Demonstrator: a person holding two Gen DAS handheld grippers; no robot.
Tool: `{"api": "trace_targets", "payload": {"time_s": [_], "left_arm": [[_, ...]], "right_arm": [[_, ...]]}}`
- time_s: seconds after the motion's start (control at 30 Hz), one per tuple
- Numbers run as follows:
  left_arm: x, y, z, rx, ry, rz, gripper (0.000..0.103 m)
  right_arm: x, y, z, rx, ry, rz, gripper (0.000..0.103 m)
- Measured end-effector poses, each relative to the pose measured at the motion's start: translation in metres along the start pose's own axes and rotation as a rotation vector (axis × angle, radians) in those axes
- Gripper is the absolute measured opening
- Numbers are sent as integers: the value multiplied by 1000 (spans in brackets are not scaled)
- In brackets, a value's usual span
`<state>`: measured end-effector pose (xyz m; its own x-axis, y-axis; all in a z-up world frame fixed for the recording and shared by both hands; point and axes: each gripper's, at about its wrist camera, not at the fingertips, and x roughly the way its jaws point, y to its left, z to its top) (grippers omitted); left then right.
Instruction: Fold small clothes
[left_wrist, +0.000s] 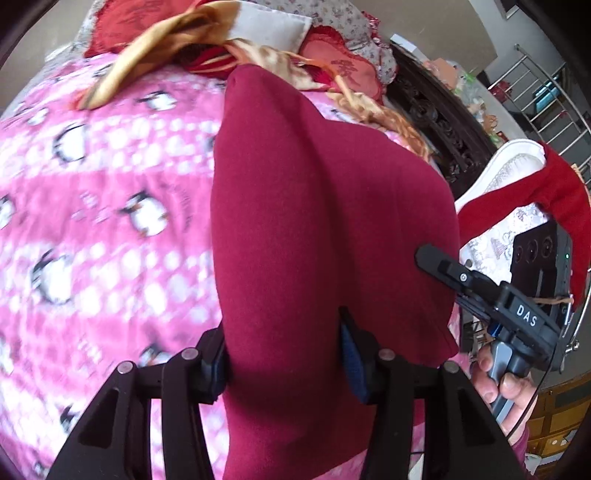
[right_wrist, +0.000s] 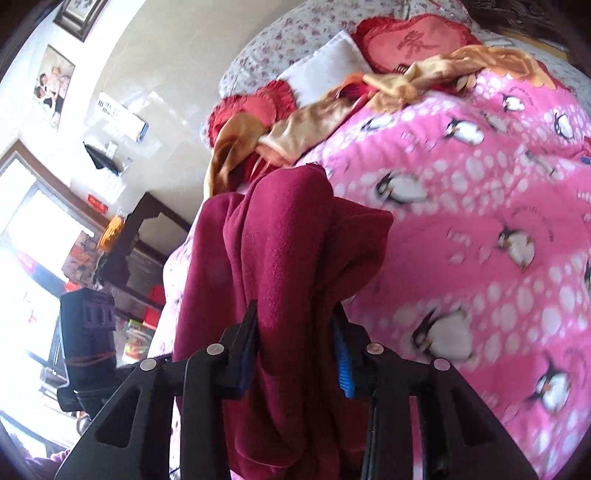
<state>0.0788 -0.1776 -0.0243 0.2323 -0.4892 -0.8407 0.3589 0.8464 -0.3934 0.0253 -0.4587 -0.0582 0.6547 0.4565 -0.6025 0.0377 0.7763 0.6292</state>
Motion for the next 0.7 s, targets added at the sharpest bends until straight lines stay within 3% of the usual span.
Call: {"api": "trace_targets", "payload": {"time_s": [0.1,0.17,0.23,0.33,0.57,0.7], "left_arm": [[-11,19,-28,-15,23,77,54],[-7,38,-46,-32,42,133,54],[-2,52,-56,-65,42,171,63],[-15,55,-63,-74,-30,196,75],[-30,50,-76,-31,-133,321,80],[-41,50,-92,0,-187,379,80]], "right_arm": [[17,14,-28,14,59,18,27],[37,18,-44,-22,130,-54,29],[45,22,-54,-73,174,-163,29],[24,37,-57,-96,137,-133,29],[23,112,-92,-408,127,-156,24],[49,98,-119,-431,171,-349,13]]}}
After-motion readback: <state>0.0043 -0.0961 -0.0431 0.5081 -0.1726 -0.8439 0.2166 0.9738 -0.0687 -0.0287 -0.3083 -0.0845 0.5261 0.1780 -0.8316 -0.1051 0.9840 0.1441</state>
